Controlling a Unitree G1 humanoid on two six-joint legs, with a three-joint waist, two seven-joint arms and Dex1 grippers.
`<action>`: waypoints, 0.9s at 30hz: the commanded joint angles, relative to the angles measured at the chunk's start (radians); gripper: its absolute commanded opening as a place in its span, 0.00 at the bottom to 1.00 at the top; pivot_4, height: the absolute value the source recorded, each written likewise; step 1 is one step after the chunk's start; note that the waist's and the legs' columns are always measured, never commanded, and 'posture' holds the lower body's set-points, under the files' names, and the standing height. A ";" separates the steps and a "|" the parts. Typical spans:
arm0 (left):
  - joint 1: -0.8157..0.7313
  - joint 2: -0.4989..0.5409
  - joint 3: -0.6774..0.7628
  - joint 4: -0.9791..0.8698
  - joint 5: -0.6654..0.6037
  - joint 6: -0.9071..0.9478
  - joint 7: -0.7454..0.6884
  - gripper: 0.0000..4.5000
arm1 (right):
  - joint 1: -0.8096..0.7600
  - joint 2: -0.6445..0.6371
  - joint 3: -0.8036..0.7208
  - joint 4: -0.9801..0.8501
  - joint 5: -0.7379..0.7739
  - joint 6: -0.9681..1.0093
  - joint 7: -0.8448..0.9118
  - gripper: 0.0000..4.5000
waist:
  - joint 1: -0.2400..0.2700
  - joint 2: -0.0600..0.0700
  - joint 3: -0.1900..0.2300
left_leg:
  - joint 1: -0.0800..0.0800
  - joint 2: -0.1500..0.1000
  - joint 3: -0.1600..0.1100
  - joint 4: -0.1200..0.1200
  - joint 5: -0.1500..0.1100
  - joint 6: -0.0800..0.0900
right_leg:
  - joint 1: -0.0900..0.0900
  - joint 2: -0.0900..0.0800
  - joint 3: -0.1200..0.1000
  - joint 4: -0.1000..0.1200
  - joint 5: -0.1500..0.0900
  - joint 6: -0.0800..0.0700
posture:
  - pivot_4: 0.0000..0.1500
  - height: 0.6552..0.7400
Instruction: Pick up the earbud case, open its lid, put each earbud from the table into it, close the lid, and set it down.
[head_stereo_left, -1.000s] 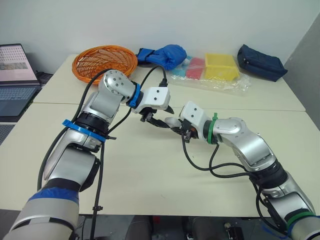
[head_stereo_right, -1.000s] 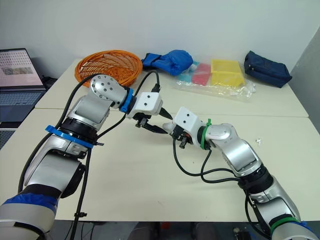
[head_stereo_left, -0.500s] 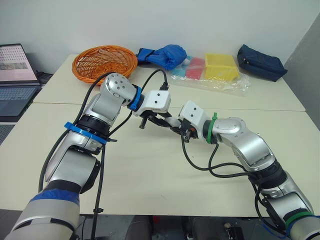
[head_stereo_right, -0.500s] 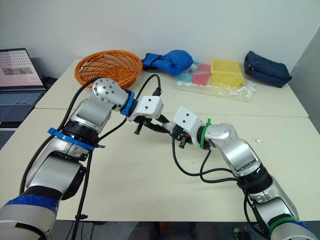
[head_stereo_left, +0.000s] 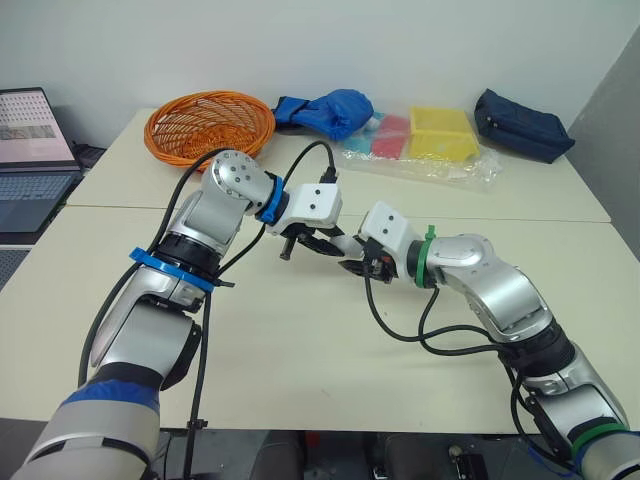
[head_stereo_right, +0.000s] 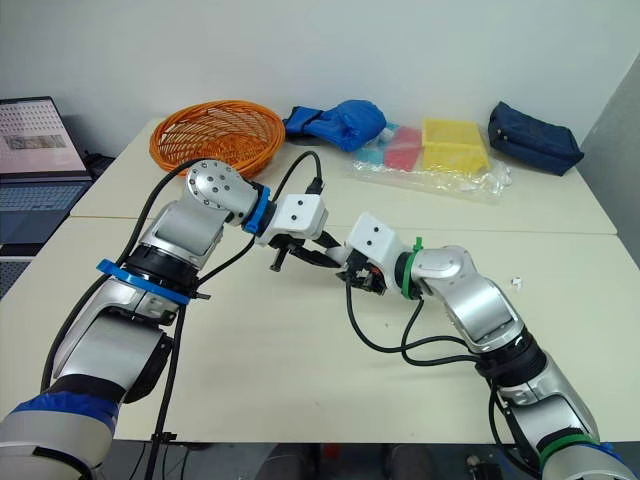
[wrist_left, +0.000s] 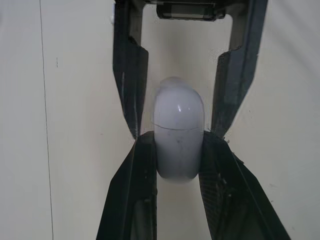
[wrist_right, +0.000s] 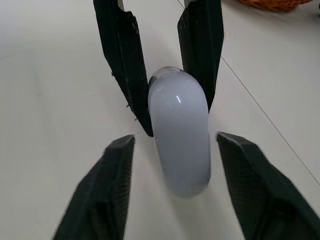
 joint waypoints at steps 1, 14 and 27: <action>-0.008 0.003 0.036 -0.028 -0.014 0.008 0.005 0.17 | -0.017 -0.020 -0.070 -0.061 0.034 -0.002 0.019 0.87 | 0.000 0.000 0.000 | 0.000 0.000 0.000 0.000 0.000 0.000 | 0.000 0.000 0.000 0.000 0.000 0.000 | 1.00 1.00; 0.017 -0.009 0.048 -0.070 -0.035 0.067 0.007 0.17 | -0.047 -0.021 -0.127 -0.033 0.040 -0.001 -0.005 1.00 | 0.000 0.000 0.000 | 0.000 0.000 0.000 0.001 0.000 0.000 | 0.000 0.000 0.000 0.002 0.000 0.000 | 1.00 1.00; 0.046 -0.007 0.063 -0.092 -0.039 0.094 0.010 0.17 | -0.060 -0.055 -0.197 -0.025 0.051 0.017 -0.024 1.00 | 0.000 0.000 0.000 | 0.001 0.000 0.000 0.002 0.000 0.000 | -0.001 0.000 0.000 0.006 0.000 0.000 | 1.00 1.00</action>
